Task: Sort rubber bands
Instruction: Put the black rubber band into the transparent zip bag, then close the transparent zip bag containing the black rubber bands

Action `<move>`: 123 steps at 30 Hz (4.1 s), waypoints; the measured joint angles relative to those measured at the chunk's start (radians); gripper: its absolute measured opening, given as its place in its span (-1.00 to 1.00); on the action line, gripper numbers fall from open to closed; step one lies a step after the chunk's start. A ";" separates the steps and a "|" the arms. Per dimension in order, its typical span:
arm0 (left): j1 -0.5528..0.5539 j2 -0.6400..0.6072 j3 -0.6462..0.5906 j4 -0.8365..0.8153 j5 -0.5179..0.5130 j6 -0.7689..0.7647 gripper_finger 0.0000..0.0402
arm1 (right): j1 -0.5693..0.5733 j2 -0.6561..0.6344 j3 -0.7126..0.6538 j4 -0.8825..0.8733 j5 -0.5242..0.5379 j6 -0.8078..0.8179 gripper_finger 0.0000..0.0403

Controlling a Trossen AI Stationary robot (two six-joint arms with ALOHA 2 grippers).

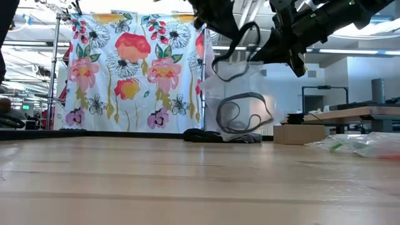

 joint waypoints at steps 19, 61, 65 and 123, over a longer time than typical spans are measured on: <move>-0.014 -0.002 -0.101 0.099 -0.009 -0.031 -1.00 | -0.005 0.000 0.000 0.013 0.001 0.056 -1.00; -0.060 -0.292 -0.361 -0.168 -0.041 -0.093 -0.18 | -0.057 -0.055 0.000 0.017 -0.126 -0.012 -1.00; -0.087 -0.353 -0.602 0.087 -0.037 -0.065 -0.18 | -0.072 -0.047 0.000 0.017 -0.106 -0.019 -1.00; -0.066 -0.345 -0.906 0.932 -0.068 -0.119 -0.99 | 0.009 -0.019 0.000 0.281 -0.193 -0.334 -0.54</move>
